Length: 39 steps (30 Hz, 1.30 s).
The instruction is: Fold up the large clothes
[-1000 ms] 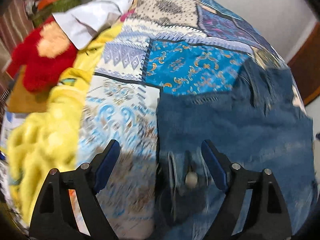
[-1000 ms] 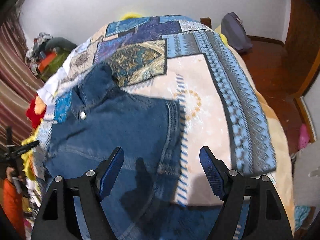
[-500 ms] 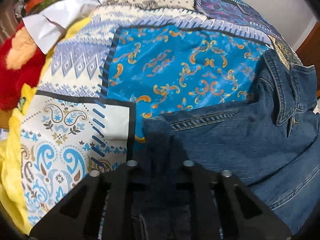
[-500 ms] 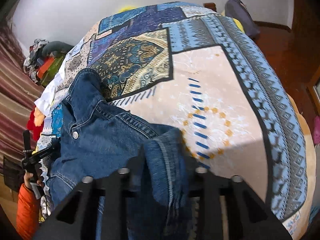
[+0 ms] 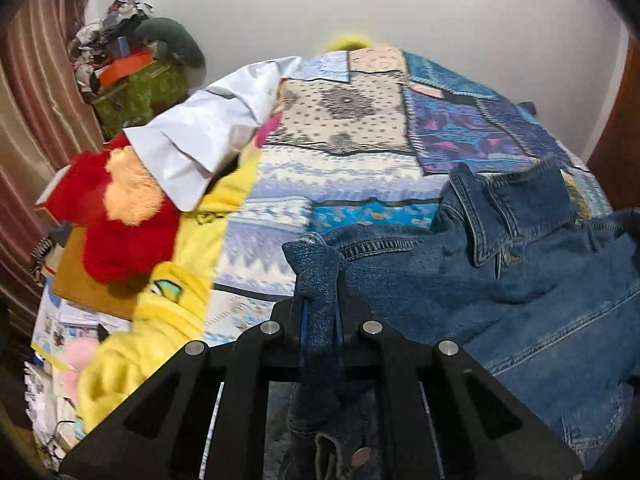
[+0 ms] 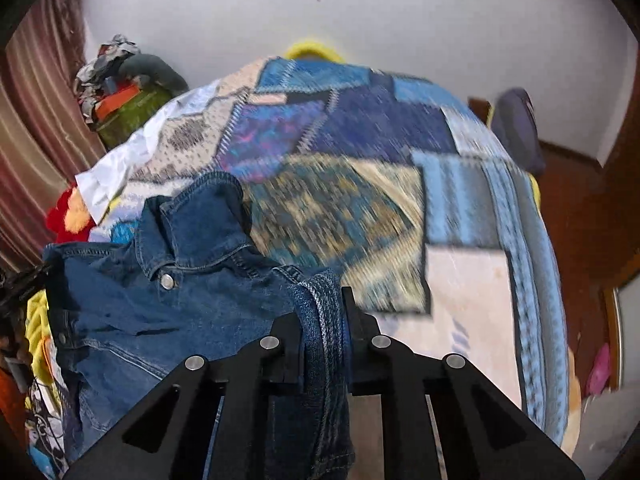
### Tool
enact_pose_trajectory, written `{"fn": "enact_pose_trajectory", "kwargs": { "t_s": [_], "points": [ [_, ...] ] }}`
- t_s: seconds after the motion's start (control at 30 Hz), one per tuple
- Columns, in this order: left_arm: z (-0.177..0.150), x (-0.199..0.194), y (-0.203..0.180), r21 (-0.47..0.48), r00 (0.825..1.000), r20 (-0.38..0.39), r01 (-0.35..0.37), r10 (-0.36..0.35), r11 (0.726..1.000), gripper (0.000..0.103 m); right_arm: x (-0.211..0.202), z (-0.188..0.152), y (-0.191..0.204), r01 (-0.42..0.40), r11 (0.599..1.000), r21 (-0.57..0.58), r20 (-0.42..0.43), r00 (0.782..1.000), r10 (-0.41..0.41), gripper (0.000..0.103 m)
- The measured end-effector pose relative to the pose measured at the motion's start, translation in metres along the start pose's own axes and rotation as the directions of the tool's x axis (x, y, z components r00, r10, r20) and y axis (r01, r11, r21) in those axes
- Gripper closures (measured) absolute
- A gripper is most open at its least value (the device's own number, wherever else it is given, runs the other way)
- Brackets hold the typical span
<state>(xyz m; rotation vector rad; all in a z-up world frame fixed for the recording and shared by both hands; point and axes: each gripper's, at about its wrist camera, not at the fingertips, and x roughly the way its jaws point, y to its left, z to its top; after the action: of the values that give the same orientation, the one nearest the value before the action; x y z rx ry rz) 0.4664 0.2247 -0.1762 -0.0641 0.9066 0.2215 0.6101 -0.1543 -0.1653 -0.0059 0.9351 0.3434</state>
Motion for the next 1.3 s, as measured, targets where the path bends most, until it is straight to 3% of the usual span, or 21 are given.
{"fn": "enact_pose_trajectory", "kwargs": {
  "t_s": [0.13,0.37,0.47,0.5,0.6,0.67,0.8,0.9,1.07,1.13,1.2,1.3],
  "points": [
    [0.0,0.032,0.015,-0.013,0.997,-0.056,-0.057,0.056,0.998,0.093,0.029,0.014,0.009,0.018,1.0,-0.002,-0.01,1.0,-0.018,0.092],
    [-0.012,0.081,0.03,-0.011,0.99,-0.122,-0.075,0.073,0.997,0.091,0.078,0.005,-0.001,0.096,0.995,0.01,-0.083,0.992,-0.094,0.091],
    [-0.016,0.097,0.031,-0.009,0.985,-0.146,-0.089,0.087,0.996,0.083,0.085,-0.004,-0.004,0.111,0.994,-0.02,-0.081,0.99,-0.113,0.083],
    [-0.018,0.102,0.031,-0.009,0.983,-0.156,-0.095,0.092,0.995,0.08,0.085,-0.005,-0.003,0.128,0.991,-0.039,-0.071,0.989,-0.131,0.075],
    [-0.021,0.102,0.033,-0.02,0.985,-0.147,-0.09,0.086,0.996,0.079,0.085,-0.009,0.003,0.249,0.961,-0.122,-0.035,0.966,-0.254,0.036],
    [-0.02,0.097,0.033,-0.024,0.985,-0.15,-0.088,0.084,0.996,0.079,0.083,-0.012,0.0,0.245,0.959,-0.14,-0.037,0.967,-0.252,0.036],
    [-0.018,0.074,0.034,-0.027,0.985,-0.158,-0.07,0.064,0.997,0.076,0.055,-0.01,-0.011,0.152,0.988,-0.036,-0.055,0.986,-0.154,0.036],
    [-0.016,0.045,0.033,-0.03,0.99,-0.133,-0.059,0.055,0.998,0.065,0.025,-0.009,-0.01,0.082,0.996,0.021,-0.045,0.996,-0.081,0.035],
    [-0.014,-0.02,0.027,-0.005,0.999,-0.046,-0.015,0.014,1.0,0.049,-0.043,-0.011,0.015,0.006,1.0,-0.002,-0.003,1.0,-0.006,0.034],
    [-0.016,-0.052,0.022,0.014,1.0,-0.004,0.006,-0.006,1.0,0.038,-0.074,-0.016,0.028,0.001,0.999,-0.032,0.023,1.0,0.0,0.021],
    [-0.02,-0.082,0.019,0.029,0.999,0.03,0.022,-0.023,0.999,0.033,-0.102,-0.024,0.041,0.004,0.998,-0.057,0.053,0.999,-0.001,0.01],
    [-0.032,-0.123,0.017,0.029,0.996,0.071,0.056,-0.058,0.998,0.017,-0.14,-0.04,0.056,-0.007,0.995,-0.096,0.095,0.995,0.016,0.006]
  ]
}}
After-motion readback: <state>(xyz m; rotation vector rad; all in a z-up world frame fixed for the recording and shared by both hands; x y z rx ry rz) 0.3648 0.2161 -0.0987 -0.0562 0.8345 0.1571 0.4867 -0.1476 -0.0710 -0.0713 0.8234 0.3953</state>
